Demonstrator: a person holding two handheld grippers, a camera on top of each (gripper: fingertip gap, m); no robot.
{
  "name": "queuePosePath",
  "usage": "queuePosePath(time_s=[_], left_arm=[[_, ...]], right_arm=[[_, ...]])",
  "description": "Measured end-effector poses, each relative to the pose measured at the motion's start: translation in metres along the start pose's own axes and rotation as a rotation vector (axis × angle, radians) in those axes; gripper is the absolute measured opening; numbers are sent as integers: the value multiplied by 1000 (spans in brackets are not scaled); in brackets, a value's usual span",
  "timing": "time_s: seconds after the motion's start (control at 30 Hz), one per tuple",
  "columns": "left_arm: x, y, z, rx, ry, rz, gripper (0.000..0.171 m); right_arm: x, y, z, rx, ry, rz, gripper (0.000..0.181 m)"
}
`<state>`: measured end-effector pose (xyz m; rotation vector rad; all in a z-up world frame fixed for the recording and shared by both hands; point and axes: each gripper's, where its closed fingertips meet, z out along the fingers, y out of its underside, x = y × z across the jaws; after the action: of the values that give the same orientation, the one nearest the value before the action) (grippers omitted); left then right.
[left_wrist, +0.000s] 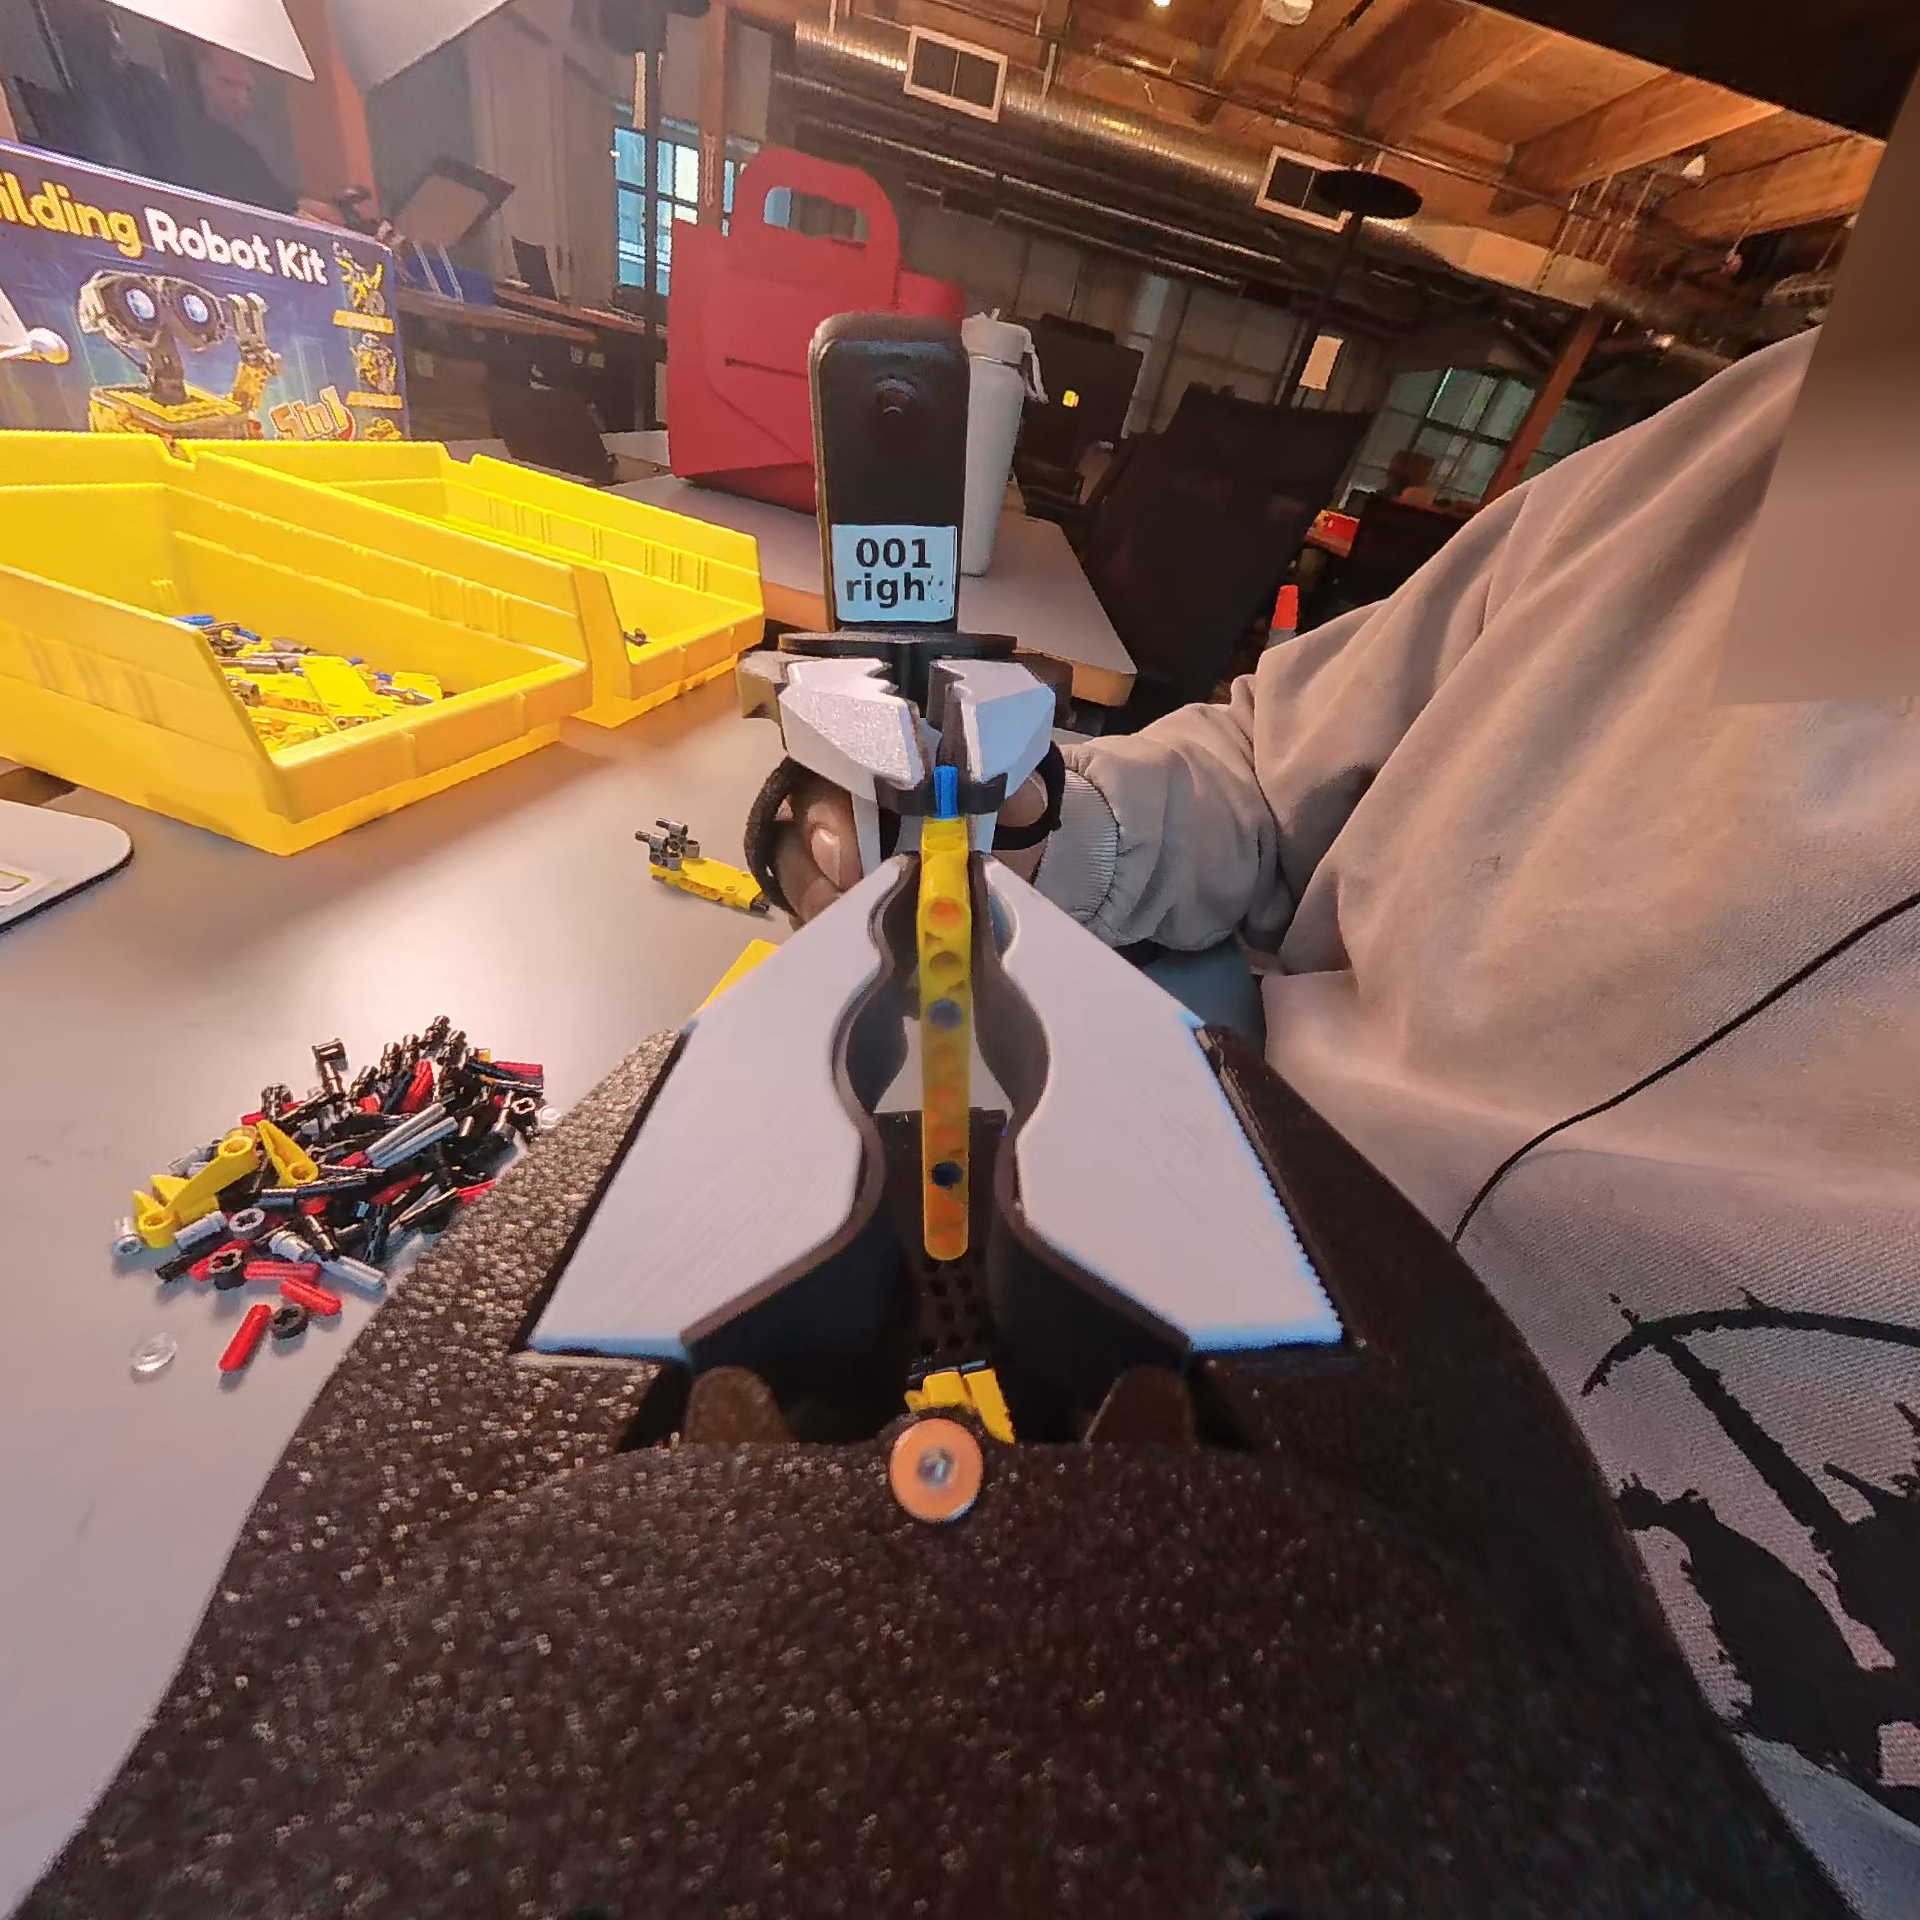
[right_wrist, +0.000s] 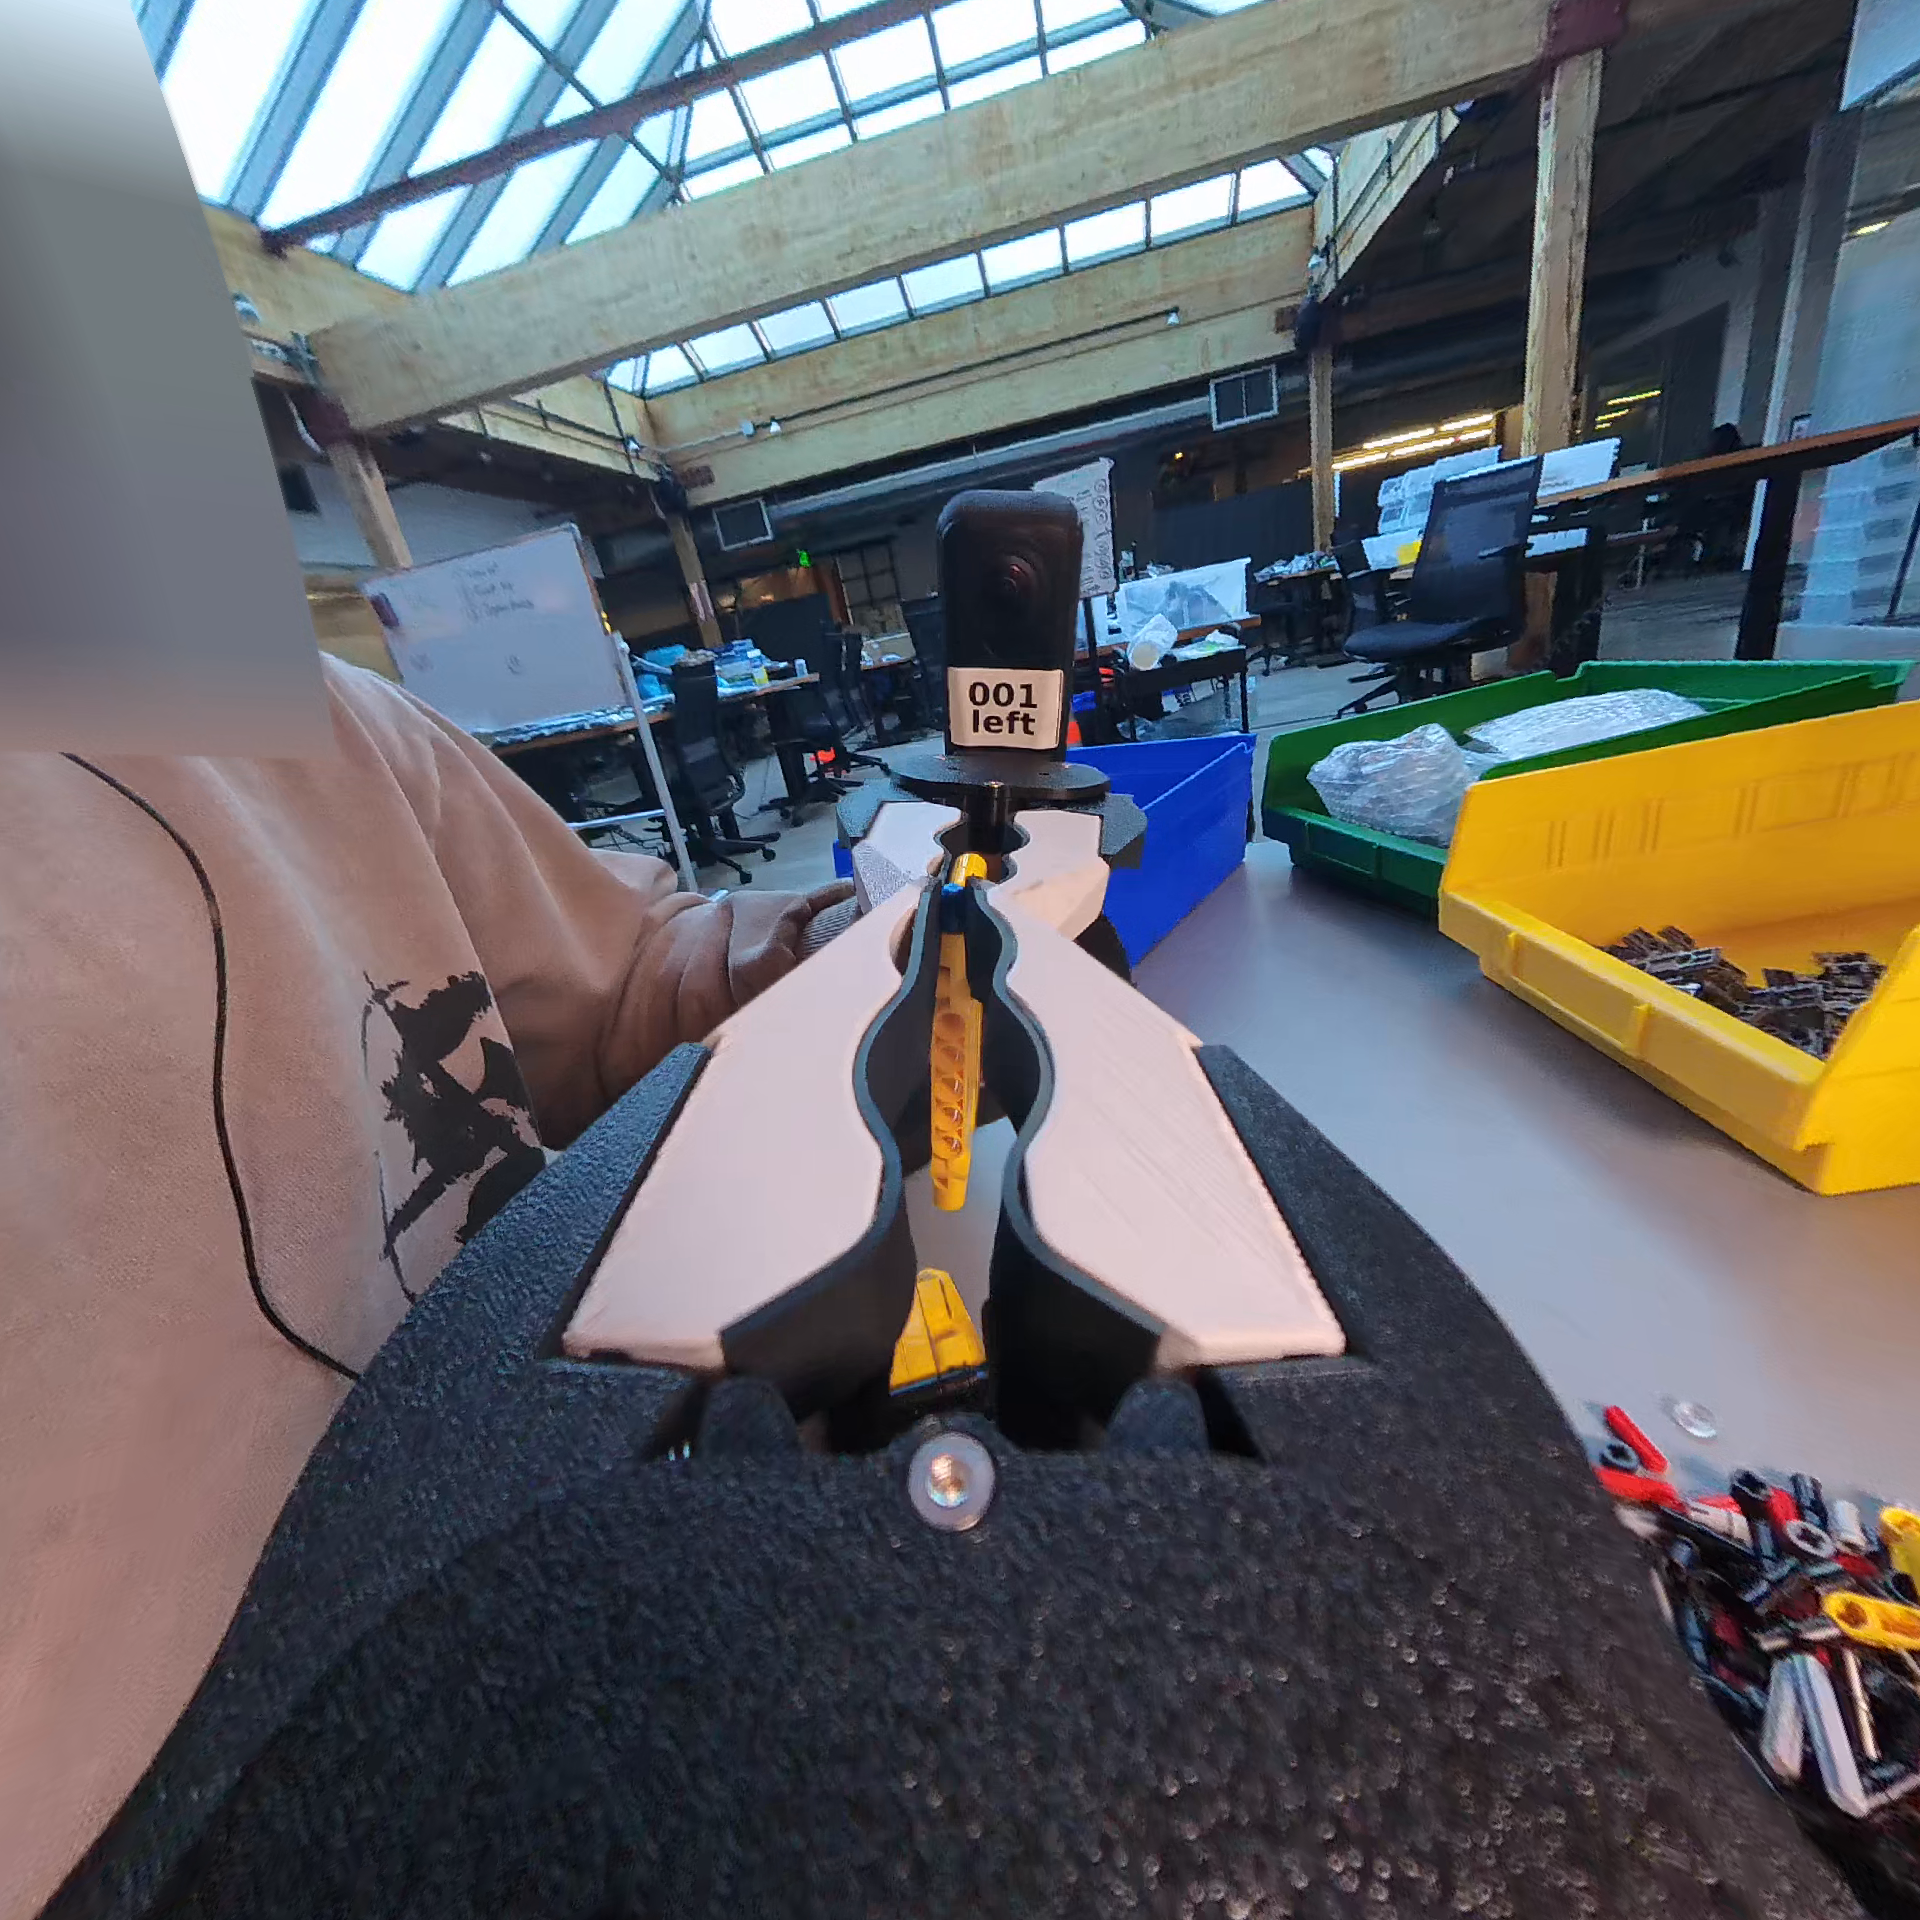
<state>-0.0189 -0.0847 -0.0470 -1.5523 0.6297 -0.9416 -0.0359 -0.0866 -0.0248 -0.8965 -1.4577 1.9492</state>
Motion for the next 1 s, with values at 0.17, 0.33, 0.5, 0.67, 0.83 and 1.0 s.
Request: queuePosePath(time_s=[0.17,0.33,0.5,0.67,0.83,1.0], left_arm=[[2,-8,-1,13,-7,15,8],[-5,-17,2,-3,-39,36,8],[-31,62,15,-275,-151,66,7],[-57,-3,-6,-126,-250,120,7],[-70,18,-21,-30,-263,-47,7],[-73,23,-25,-4,-267,-79,7]], right_arm=[[-2,-8,3,-9,-21,-43,0],[3,-19,3,0,-11,-76,0],[-9,-133,-32,184,104,-361,1],[52,-145,-104,151,421,-360,3],[131,-163,-243,-21,986,-479,3],[179,-135,-411,-160,1510,-416,3]])
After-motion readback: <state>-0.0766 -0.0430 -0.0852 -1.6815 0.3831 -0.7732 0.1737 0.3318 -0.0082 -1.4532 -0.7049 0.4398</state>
